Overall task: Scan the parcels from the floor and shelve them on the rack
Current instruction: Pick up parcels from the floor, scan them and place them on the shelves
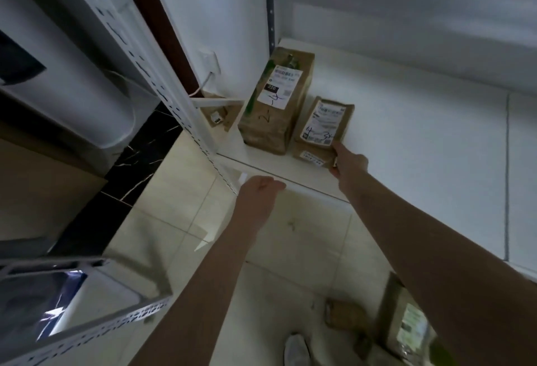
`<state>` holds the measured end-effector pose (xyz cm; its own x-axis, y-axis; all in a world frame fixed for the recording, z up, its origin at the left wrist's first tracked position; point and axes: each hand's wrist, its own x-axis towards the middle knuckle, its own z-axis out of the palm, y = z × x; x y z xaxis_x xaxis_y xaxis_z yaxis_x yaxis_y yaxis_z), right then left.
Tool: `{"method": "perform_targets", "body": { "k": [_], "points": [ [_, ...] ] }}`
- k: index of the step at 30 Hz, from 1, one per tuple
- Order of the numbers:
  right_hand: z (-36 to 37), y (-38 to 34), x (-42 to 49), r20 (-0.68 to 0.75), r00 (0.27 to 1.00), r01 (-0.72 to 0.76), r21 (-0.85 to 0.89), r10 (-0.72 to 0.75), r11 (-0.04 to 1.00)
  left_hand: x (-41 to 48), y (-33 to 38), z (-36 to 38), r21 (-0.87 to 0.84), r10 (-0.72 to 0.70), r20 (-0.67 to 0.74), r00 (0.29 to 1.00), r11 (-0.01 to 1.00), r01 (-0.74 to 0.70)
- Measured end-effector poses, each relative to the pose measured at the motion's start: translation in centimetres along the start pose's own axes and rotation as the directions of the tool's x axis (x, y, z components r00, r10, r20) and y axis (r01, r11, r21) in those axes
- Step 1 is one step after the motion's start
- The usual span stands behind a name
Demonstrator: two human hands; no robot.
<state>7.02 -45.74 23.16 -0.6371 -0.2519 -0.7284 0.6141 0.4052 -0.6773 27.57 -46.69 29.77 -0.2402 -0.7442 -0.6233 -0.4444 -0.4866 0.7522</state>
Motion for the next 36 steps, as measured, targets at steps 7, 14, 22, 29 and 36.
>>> {"method": "perform_targets", "body": {
  "k": [7, 14, 22, 29, 36],
  "points": [
    [0.0, 0.0, 1.6, 0.081, 0.996, 0.042, 0.065, -0.047, 0.997, 1.1, 0.5, 1.5, 0.081, 0.031, -0.003, 1.000, 0.996, -0.031],
    [-7.4, 1.3, 0.7, 0.186, 0.973, 0.091, 0.223, -0.134, 0.970, 0.1, -1.2, 6.6, 0.207, 0.041, 0.072, 0.997, 0.977, -0.055],
    [-24.5, 8.1, 0.8, 0.561, 0.824, -0.119, 0.033, 0.080, 0.992, -2.9, -10.3, 18.1, 0.352, -0.158, 0.231, 0.960, 0.933, 0.069],
    [-37.7, 15.8, 2.0, 0.417, 0.887, -0.182, -0.084, 0.200, 0.980, -6.1, -17.6, 27.0, 0.372, -0.317, 0.220, 0.922, 0.901, 0.222],
    [-46.3, 23.5, 5.1, -0.068, 0.951, -0.302, -0.023, 0.300, 0.953, -9.2, -25.4, 34.0, 0.262, -0.408, 0.175, 0.896, 0.897, 0.357]
  ]
}}
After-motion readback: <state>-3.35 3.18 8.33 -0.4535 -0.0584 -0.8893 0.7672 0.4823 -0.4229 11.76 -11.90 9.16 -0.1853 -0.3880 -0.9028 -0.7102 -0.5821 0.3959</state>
